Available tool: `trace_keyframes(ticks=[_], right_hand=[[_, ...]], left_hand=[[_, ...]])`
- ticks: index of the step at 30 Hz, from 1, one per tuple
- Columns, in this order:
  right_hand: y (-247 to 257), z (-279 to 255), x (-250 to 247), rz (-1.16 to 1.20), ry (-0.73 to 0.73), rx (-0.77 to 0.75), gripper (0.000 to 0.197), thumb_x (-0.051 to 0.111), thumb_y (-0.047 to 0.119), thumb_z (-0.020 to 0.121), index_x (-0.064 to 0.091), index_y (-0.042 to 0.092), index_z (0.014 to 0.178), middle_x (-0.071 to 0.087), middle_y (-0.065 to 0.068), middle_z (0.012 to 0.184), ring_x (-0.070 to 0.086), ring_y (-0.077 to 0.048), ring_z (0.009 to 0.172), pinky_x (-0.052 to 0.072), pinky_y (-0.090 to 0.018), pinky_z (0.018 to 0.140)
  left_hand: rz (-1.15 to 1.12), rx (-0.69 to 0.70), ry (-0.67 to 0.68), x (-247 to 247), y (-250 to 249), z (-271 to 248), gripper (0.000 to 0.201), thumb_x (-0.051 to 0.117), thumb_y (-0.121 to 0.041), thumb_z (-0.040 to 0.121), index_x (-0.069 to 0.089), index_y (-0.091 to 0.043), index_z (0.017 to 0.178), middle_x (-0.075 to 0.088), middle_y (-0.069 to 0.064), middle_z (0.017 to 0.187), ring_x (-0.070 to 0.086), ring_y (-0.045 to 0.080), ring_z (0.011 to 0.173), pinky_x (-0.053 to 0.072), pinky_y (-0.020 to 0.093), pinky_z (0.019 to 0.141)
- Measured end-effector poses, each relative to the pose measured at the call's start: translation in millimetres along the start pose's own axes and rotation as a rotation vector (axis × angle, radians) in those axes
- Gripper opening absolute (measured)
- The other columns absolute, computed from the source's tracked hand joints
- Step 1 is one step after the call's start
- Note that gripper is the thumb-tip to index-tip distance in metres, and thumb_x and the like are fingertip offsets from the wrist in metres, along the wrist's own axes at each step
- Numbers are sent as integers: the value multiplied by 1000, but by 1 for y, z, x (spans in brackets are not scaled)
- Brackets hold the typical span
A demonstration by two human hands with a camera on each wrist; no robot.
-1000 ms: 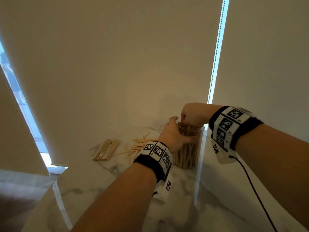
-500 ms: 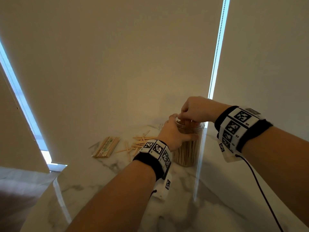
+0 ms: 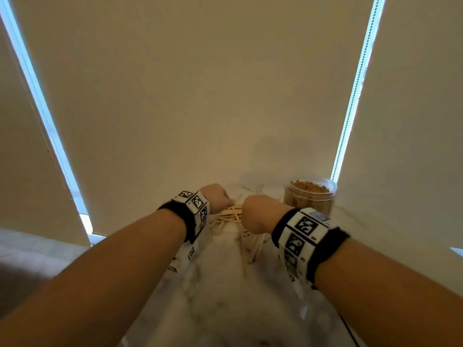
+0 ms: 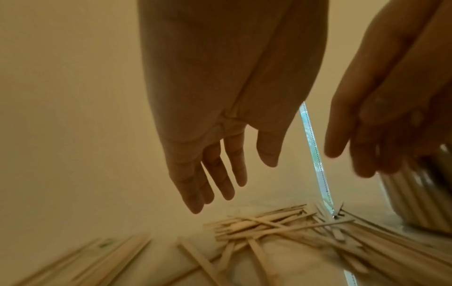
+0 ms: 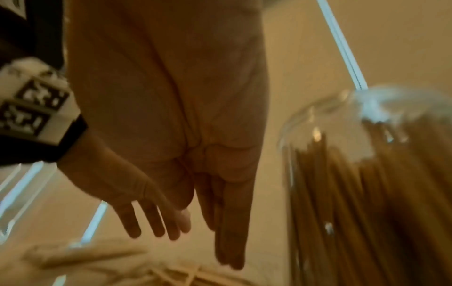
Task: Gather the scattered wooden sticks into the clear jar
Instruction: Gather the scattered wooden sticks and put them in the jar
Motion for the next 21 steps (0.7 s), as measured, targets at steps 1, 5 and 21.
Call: trace_keyframes(ticks=[1,5,21], right_hand=[[1,15,10,2,31,36,22,42,12,100,60,5,90,49,-5,77,51,-21,72,46,-32,73],[-11,74,37,5,88,299,60,51,31,96,35,6,149,36,-20,147,34,-42,135,30,-54,112],[25,7,48,-142,240,-20,42,42,18,104,43,5,144,44,-13,149,41,-29,136,33,-41,110]], left_hand=[[13,-1,6,3,1,8,44,56,-40,102,73,-3,119,71,14,123,66,30,112,52,37,94],[74,15,42,11,-4,43,41,52,-35,105,67,-7,131,65,12,135,62,29,121,49,36,101],[116,104,166,34,-11,6,37,76,-19,91,72,-18,128,68,0,133,62,19,120,46,28,97]])
Point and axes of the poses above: each hand's wrist, its own z-axis towards the middle knuckle, its own x-axis out of the palm, y = z × x, the point moved 3 cm from there along z, towards the middle knuckle
